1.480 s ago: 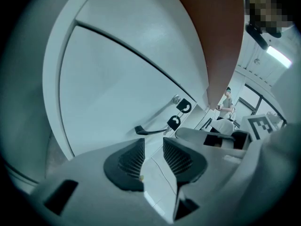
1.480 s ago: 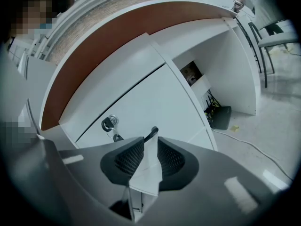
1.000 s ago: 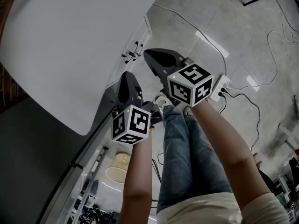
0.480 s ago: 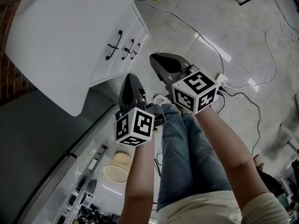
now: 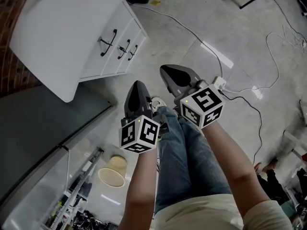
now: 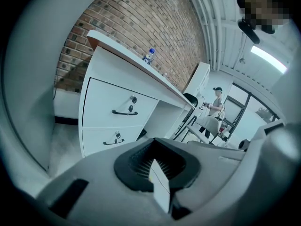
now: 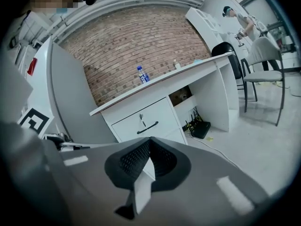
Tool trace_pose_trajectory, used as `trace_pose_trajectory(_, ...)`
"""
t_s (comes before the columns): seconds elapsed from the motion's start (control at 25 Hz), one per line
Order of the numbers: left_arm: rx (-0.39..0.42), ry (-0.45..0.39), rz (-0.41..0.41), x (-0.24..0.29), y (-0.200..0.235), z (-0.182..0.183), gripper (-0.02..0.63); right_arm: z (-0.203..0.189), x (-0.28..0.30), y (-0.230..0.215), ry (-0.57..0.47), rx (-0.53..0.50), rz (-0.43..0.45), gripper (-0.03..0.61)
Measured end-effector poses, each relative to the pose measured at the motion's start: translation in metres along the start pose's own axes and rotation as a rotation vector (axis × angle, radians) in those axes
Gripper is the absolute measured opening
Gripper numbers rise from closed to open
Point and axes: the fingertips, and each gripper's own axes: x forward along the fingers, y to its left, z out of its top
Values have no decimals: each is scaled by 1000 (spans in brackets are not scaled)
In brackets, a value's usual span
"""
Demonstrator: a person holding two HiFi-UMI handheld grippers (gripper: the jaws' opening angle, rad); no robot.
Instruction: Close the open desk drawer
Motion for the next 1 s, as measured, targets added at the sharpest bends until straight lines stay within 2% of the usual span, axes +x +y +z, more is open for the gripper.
trace_pose_trajectory(0.44,57,54,-62,-46,-58,-23,-2,6,-89,5,-36,34,-81,2)
trace_pose_trajectory(1.0,201,172,-288,-103,-153,-9,-2,35,-185,50,-10,-4,-128,2)
